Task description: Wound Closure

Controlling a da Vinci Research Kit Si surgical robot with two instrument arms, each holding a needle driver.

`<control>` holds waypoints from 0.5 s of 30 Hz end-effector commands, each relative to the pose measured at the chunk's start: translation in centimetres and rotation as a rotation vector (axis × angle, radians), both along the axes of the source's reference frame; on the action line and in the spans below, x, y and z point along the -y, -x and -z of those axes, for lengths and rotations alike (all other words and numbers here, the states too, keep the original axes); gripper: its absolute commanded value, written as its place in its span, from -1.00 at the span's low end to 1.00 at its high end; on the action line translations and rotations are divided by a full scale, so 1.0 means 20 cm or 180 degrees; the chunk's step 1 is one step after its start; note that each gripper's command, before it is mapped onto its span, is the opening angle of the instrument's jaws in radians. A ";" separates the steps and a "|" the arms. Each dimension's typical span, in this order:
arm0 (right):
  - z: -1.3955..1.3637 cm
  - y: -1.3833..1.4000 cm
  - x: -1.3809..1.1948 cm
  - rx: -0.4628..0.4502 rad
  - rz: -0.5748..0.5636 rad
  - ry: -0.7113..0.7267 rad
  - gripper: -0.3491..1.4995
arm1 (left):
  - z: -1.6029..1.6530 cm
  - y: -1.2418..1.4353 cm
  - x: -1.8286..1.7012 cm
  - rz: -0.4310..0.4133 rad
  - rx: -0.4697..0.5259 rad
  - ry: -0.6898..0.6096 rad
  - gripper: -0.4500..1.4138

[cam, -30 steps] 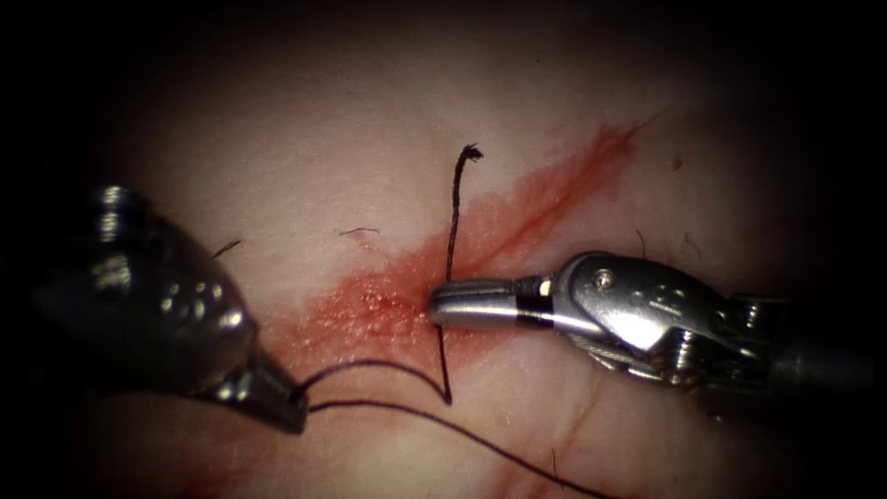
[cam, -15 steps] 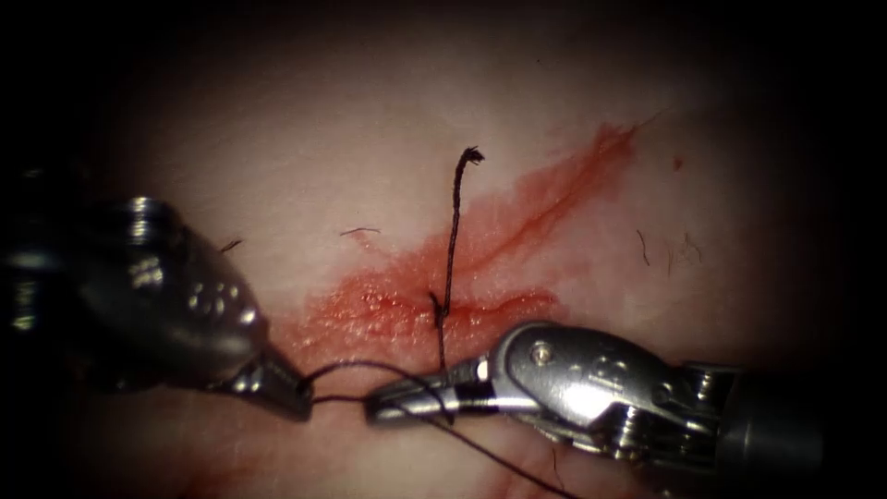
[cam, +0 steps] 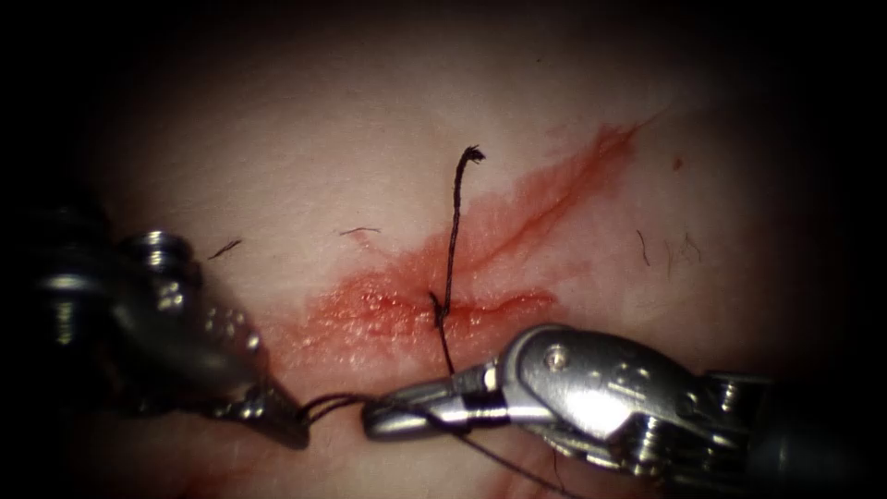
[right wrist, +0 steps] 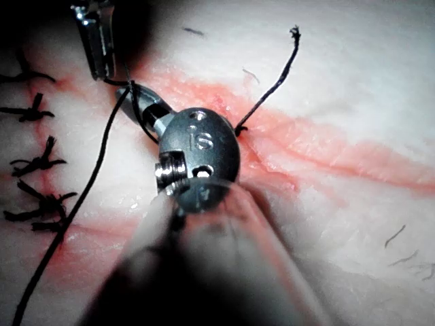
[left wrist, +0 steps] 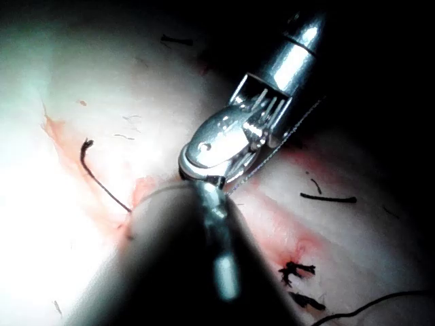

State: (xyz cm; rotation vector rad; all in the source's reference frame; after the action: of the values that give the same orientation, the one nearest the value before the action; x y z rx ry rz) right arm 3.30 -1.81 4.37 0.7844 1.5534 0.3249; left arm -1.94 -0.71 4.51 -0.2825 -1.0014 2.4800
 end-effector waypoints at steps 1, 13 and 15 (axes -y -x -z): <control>-0.003 -0.003 -0.002 -0.0021 -0.0004 0.0067 -1.00 | -0.001 0.002 -0.001 0.0071 0.0042 -0.0054 -1.00; -0.006 -0.005 -0.002 0.0057 0.0025 0.0448 -1.00 | 0.011 0.009 0.003 0.0708 0.0715 -0.0886 -1.00; -0.006 -0.005 -0.001 0.0056 0.0031 0.0453 -1.00 | 0.010 0.008 0.003 0.0702 0.0717 -0.0883 -1.00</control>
State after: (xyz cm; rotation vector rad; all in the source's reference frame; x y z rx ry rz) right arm 3.31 -1.81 4.48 0.6780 1.5351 0.2133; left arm -2.04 -0.77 4.26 -0.5594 -1.3151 2.1111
